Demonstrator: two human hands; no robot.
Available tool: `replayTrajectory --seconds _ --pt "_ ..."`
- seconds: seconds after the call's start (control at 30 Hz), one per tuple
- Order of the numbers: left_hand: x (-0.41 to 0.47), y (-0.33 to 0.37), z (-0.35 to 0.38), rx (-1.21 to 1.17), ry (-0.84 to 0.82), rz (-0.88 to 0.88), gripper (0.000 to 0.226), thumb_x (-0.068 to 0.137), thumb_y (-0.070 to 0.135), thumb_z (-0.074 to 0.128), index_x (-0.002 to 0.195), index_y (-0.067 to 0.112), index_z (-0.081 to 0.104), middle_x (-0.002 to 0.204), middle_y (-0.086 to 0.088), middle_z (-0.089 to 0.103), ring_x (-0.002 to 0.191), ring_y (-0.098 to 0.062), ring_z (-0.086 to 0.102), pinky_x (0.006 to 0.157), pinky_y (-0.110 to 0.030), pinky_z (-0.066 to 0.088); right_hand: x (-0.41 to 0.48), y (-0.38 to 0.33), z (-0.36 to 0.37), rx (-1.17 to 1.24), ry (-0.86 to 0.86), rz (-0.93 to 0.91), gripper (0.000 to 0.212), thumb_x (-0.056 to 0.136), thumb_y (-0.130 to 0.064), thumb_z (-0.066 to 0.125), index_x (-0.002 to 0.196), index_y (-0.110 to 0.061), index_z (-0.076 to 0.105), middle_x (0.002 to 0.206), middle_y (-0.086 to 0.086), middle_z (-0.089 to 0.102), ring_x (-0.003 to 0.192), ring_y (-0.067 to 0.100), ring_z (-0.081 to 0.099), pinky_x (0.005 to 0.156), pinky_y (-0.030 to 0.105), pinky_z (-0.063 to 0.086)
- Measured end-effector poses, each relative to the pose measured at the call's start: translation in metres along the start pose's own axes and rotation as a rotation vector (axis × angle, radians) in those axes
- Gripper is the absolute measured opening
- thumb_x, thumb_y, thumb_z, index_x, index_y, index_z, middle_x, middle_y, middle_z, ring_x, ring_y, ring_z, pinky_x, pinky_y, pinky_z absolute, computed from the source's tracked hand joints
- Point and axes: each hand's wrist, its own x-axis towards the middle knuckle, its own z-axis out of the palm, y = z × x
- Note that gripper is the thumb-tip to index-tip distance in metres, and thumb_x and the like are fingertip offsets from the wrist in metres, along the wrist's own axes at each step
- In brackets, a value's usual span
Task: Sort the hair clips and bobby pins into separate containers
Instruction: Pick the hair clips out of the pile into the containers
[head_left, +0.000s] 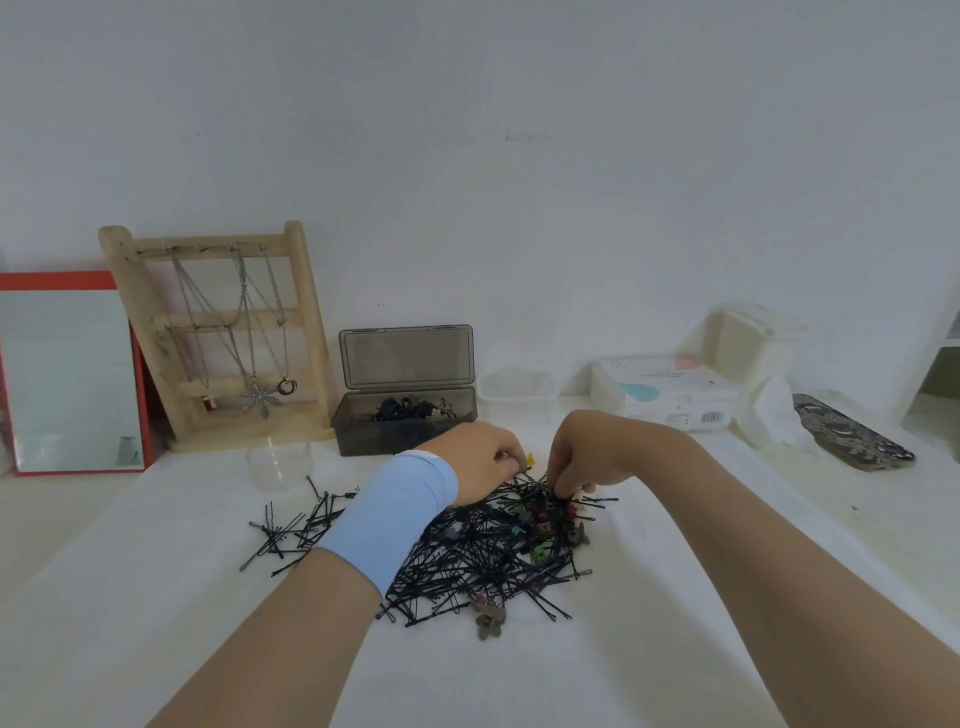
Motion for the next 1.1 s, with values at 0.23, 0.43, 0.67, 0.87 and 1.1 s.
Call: replayTrajectory --seconds 0.23,0.43,0.67,0.87,1.1 --pt "0.012 0.006 0.005 -0.278 0.076 -0.058 0.014 0.095 0.025 0.058 0.105 0.028 0.067 0.081 0.006 0.069 0.057 -0.003 0.062 0.045 -0.01 0.042 -0.008 0.01 -0.013 0.231 0.162 -0.076 0.007 0.077 -0.024 0.08 0.08 -0.028 0.075 0.065 -0.002 0.073 0.055 0.004 0.063 0.059 0.021 0.048" --pt "0.009 0.001 0.001 -0.419 0.099 -0.074 0.02 0.094 0.019 0.059 0.11 0.025 0.07 0.083 0.004 0.073 0.054 -0.001 0.061 0.049 -0.011 0.046 -0.007 0.001 -0.016 0.414 0.217 -0.134 0.013 0.09 -0.018 0.066 0.091 -0.025 0.078 0.063 -0.008 0.071 0.044 0.005 0.056 0.044 0.017 0.044" --pt "0.001 -0.023 -0.006 -0.614 0.162 -0.108 0.016 0.093 0.023 0.067 0.107 0.017 0.07 0.075 0.0 0.071 0.049 -0.003 0.055 0.053 -0.014 0.047 0.007 -0.021 -0.011 0.588 0.185 -0.185 0.012 0.095 -0.017 0.062 0.099 -0.019 0.073 0.083 0.001 0.076 0.059 0.01 0.064 0.046 0.022 0.046" --pt "0.007 -0.06 -0.036 -0.342 0.317 -0.179 0.013 0.093 0.022 0.061 0.098 0.032 0.068 0.092 0.006 0.069 0.082 -0.01 0.064 0.085 -0.033 0.055 0.041 -0.046 -0.019 0.493 0.323 -0.164 0.01 0.093 -0.016 0.064 0.097 -0.019 0.074 0.085 0.006 0.075 0.058 0.008 0.063 0.046 0.02 0.047" --pt "0.022 -0.111 -0.059 -0.166 0.344 -0.253 0.037 0.094 0.015 0.061 0.131 0.022 0.06 0.123 0.002 0.066 0.106 -0.014 0.062 0.095 -0.026 0.045 0.099 -0.083 -0.026 0.257 0.388 -0.195 0.017 0.091 -0.015 0.067 0.106 -0.015 0.074 0.092 -0.003 0.071 0.082 0.012 0.063 0.067 0.017 0.044"
